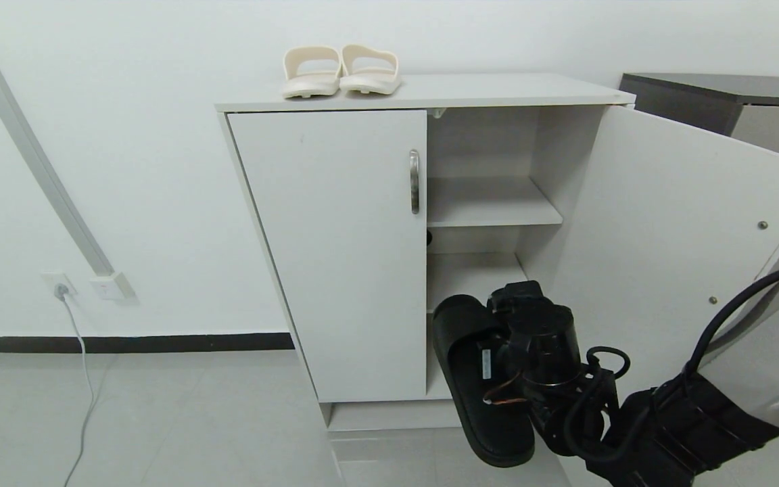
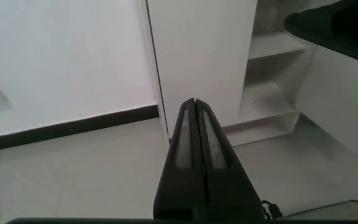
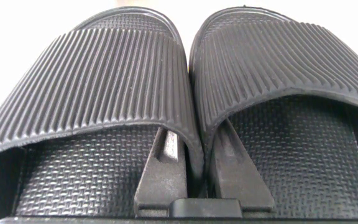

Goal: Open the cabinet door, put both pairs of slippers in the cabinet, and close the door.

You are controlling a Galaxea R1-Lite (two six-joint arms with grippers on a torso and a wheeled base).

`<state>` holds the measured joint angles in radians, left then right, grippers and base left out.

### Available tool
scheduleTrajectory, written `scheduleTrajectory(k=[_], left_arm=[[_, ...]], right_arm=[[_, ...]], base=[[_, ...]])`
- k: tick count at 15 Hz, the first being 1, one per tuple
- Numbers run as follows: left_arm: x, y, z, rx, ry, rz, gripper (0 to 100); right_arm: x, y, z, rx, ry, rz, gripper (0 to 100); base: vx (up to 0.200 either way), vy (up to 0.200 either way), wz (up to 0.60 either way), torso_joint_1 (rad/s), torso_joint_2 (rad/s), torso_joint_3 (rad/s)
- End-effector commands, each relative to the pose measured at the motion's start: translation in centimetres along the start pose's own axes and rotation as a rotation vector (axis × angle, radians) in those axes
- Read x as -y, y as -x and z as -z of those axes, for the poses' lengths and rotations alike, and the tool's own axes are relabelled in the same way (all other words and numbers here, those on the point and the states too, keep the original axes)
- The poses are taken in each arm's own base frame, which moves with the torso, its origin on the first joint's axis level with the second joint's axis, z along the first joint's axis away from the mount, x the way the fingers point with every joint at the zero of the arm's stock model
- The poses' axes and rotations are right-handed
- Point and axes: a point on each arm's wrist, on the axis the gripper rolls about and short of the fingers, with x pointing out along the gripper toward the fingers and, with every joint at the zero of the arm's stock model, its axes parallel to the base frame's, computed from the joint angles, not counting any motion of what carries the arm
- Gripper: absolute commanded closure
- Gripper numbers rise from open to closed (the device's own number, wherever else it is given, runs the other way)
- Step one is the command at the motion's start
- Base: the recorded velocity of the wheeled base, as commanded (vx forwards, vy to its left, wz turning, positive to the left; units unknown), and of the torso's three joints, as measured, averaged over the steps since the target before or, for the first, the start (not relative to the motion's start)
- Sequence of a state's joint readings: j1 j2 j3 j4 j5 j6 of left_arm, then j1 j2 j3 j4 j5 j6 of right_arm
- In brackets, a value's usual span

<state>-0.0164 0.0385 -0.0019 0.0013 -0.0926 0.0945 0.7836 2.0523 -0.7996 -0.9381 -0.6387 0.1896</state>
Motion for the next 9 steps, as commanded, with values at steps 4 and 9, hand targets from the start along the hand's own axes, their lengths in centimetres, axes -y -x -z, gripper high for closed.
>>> scheduleTrajectory(k=[4, 9], left_arm=[[0.0, 0.3, 0.1, 0.036, 0.092, -0.042, 100], [0.0, 0.3, 0.1, 0.036, 0.095, -0.046, 100]], right_arm=[[-1.0, -1.3, -0.1, 0.032, -0.021, 0.04, 100], [-2.9, -4.4, -0.8, 0.11, -0.068, 0.176, 100]], base=[[0.0, 0.0, 0.0, 0.0, 0.0, 0.0], [0.0, -0.04, 0.0, 0.001, 0.0, -0.001]])
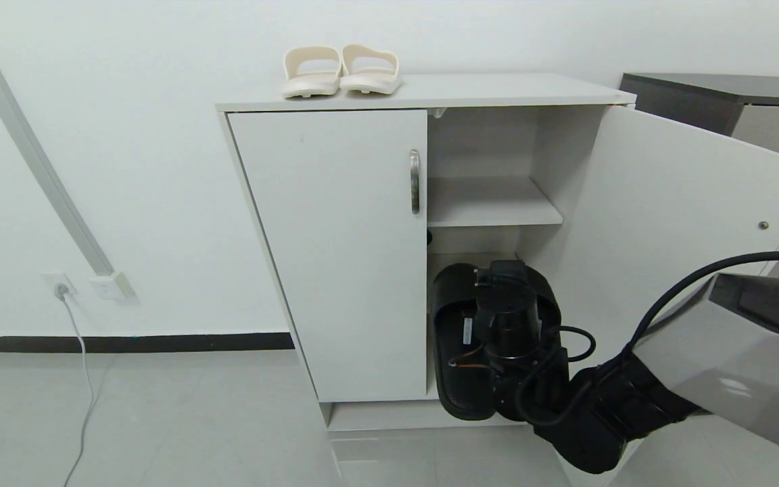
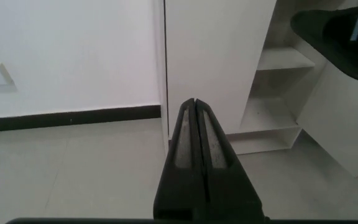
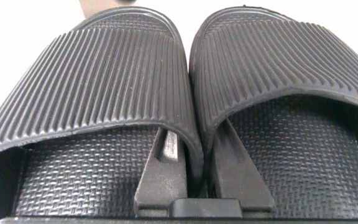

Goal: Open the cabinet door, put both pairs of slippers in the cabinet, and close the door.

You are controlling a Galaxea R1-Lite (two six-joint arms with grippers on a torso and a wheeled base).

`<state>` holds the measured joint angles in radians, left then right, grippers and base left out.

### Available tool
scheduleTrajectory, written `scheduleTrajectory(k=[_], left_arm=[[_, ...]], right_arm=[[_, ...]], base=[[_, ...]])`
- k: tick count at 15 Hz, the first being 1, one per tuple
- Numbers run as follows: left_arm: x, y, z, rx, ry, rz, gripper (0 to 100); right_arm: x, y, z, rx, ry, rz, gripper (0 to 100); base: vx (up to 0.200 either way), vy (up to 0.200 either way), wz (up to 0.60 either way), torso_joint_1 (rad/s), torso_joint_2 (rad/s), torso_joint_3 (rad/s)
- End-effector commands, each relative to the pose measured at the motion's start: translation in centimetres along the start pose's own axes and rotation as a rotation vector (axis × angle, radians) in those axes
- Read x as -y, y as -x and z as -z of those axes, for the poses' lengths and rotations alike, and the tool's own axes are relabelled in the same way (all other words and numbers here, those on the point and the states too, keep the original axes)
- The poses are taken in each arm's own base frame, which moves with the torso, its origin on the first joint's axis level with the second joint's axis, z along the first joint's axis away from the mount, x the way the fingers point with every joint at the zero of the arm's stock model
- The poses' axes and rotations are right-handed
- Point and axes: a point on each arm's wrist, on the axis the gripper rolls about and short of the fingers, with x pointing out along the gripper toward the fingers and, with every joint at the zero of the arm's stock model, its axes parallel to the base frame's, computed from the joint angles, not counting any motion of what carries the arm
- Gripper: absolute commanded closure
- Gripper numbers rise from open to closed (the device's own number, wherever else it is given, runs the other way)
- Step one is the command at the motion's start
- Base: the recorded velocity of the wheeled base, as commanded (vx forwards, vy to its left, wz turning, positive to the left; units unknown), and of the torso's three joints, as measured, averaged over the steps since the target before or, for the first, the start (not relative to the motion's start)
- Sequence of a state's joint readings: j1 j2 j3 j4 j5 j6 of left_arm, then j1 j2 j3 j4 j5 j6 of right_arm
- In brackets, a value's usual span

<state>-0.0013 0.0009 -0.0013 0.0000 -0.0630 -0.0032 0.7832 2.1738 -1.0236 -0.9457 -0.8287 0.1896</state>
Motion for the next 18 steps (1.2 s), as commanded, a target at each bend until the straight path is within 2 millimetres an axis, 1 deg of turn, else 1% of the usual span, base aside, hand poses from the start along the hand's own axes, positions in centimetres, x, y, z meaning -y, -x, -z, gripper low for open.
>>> scheduleTrajectory(k=[1, 5, 13, 15, 18], left_arm=[[0.0, 0.0, 0.0, 0.0, 0.0, 0.0, 100], [0.0, 0.0, 0.0, 0.0, 0.003, 0.0, 100], [0.0, 0.0, 0.0, 0.0, 0.006, 0.002, 100], [0.0, 0.0, 0.0, 0.0, 0.006, 0.002, 100], [0.0, 0.0, 0.0, 0.0, 0.008, 0.002, 100]], right_arm=[[-0.5, -0.7, 0.7, -0.003, 0.005, 0.006, 100], [-0.5, -0.6, 0.8, -0.005, 0.007, 0.006, 100], [0.1, 0.1, 2.0, -0.02, 0.036, -0.011, 100], [0.7, 0.4, 2.6, -0.025, 0.058, -0.009, 100], [1.2, 0.6, 2.4, -0.026, 0.069, -0.004, 100]], base=[[0.0, -0.2, 0.0, 0.002, 0.0, 0.002], [0.0, -0.2, 0.0, 0.004, 0.0, 0.004], [0.0, 0.0, 0.0, 0.0, 0.0, 0.0], [0.0, 0.0, 0.0, 0.0, 0.0, 0.0], [0.0, 0.0, 0.0, 0.0, 0.0, 0.0]])
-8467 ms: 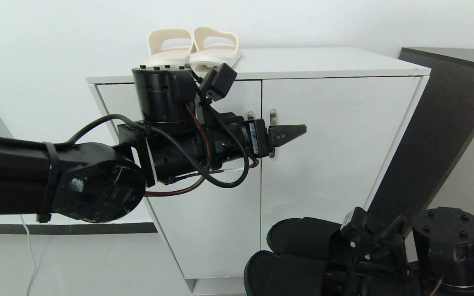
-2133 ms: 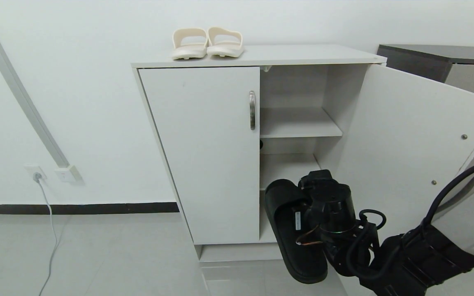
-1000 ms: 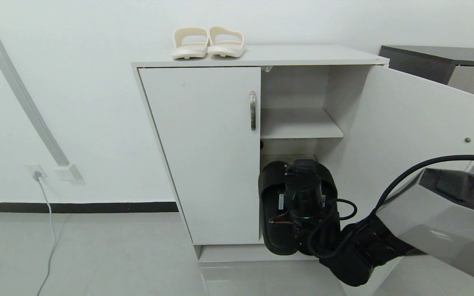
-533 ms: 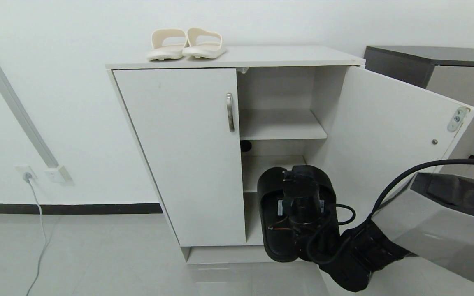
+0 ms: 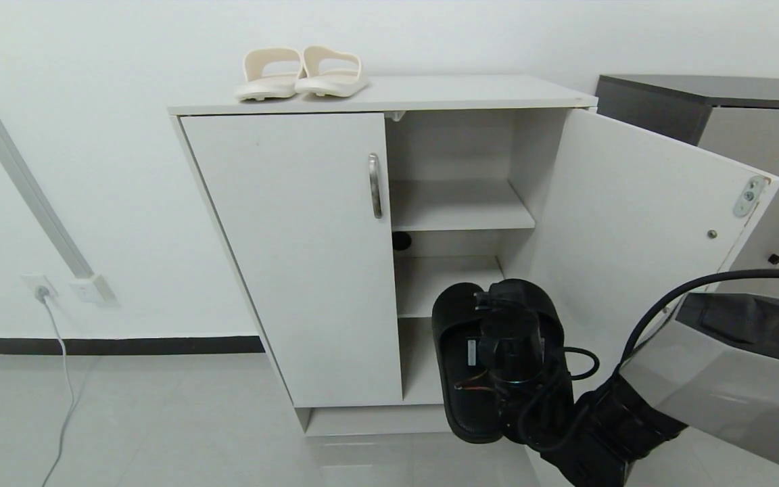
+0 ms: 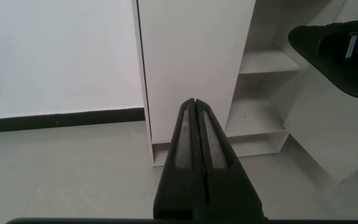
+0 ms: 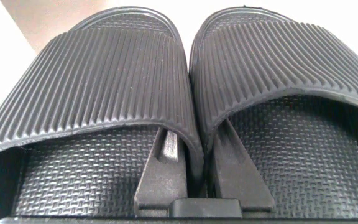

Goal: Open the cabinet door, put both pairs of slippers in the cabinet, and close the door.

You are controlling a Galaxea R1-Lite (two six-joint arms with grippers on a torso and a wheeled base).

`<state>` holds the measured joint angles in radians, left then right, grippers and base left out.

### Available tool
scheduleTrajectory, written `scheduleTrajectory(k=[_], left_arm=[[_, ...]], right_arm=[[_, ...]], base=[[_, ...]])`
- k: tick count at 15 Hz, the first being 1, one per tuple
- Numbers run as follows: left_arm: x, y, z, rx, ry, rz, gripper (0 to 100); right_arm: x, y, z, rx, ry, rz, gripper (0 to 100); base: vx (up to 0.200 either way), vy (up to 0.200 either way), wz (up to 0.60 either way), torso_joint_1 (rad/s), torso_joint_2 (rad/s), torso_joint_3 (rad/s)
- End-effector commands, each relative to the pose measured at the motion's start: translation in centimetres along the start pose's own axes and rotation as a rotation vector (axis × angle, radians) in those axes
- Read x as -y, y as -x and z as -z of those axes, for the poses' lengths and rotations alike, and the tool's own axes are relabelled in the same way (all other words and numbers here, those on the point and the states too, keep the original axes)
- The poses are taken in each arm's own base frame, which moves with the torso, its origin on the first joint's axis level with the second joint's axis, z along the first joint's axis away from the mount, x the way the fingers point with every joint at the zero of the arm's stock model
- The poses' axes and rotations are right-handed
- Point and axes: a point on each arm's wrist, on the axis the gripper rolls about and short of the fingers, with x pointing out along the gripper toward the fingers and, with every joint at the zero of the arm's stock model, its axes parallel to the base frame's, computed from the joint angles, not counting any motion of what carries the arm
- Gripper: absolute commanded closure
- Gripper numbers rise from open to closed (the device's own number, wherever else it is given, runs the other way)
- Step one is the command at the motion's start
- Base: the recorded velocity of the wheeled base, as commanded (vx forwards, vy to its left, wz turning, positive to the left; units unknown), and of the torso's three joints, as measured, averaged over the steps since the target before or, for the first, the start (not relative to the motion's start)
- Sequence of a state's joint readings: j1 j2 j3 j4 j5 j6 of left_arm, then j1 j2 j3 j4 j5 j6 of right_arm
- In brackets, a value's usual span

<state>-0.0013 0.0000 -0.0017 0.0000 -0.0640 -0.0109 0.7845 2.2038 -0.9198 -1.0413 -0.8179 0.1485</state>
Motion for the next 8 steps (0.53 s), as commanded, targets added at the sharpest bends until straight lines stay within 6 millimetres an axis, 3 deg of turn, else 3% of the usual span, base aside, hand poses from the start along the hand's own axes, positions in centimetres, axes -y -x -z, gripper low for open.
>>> scheduleTrajectory(k=[1, 8], left_arm=[[0.0, -0.01, 0.0, -0.002, 0.0, 0.001, 100], [0.0, -0.01, 0.0, -0.002, 0.0, 0.001, 100]], right_arm=[[0.46, 0.01, -0.17, -0.001, 0.004, 0.008, 100], [1.25, -0.36, 0.24, -0.017, 0.022, 0.028, 100]], base=[[0.0, 0.0, 0.0, 0.0, 0.0, 0.0], [0.0, 0.0, 0.0, 0.0, 0.0, 0.0]])
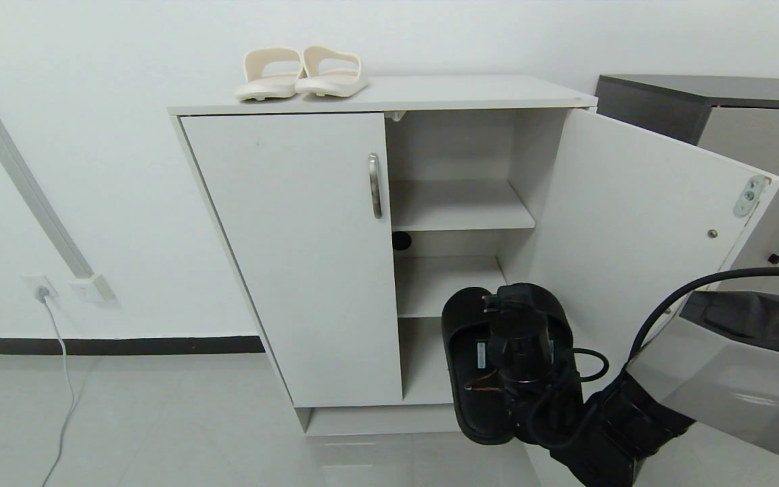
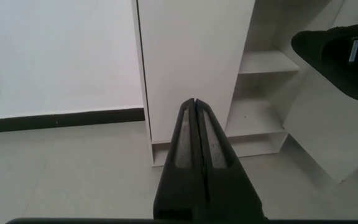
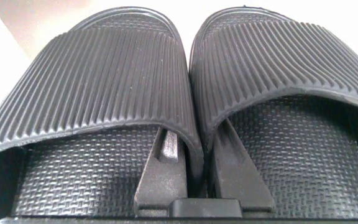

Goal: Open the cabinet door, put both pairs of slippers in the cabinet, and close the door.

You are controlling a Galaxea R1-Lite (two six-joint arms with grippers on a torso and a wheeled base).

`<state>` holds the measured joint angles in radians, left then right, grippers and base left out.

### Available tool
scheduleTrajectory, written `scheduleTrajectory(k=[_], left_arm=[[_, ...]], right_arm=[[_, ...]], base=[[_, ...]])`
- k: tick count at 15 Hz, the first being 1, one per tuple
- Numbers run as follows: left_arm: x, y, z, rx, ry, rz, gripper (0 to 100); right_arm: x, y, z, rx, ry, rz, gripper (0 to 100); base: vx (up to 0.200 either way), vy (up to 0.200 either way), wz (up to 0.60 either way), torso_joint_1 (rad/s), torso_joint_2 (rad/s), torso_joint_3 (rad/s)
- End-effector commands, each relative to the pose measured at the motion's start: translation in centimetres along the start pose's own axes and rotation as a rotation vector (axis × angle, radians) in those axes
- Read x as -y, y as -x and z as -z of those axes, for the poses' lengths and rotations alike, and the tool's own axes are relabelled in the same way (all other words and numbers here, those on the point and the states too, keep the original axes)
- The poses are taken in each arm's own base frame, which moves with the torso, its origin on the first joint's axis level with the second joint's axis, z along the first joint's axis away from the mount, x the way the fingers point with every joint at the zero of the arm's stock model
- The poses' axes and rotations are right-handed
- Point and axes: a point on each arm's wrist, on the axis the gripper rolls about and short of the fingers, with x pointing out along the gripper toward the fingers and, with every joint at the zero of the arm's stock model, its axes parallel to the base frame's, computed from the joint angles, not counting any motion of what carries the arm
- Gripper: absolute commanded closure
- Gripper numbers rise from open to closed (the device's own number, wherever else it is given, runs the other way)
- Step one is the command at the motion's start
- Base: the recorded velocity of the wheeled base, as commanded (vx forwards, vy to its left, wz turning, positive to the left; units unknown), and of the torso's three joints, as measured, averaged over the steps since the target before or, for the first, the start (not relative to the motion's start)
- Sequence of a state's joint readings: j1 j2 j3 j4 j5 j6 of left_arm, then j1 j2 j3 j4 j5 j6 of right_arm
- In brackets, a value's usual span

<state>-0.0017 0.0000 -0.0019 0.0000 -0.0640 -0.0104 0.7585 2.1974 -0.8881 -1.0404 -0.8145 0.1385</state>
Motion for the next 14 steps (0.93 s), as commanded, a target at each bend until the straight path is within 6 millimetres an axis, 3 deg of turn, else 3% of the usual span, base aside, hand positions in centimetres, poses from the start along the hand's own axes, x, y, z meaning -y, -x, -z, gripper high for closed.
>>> scheduleTrajectory(k=[1, 14], left_arm=[[0.0, 0.0, -0.04, 0.0, 0.0, 0.0, 100], [0.0, -0.01, 0.01, -0.002, 0.002, 0.0, 100]], right_arm=[[0.42, -0.13, -0.01, -0.003, 0.005, 0.012, 100], [1.33, -0.89, 0.13, -0.013, 0.006, 0.03, 100]], base=[[0.0, 0.0, 0.0, 0.0, 0.0, 0.0], [0.0, 0.0, 0.0, 0.0, 0.0, 0.0]])
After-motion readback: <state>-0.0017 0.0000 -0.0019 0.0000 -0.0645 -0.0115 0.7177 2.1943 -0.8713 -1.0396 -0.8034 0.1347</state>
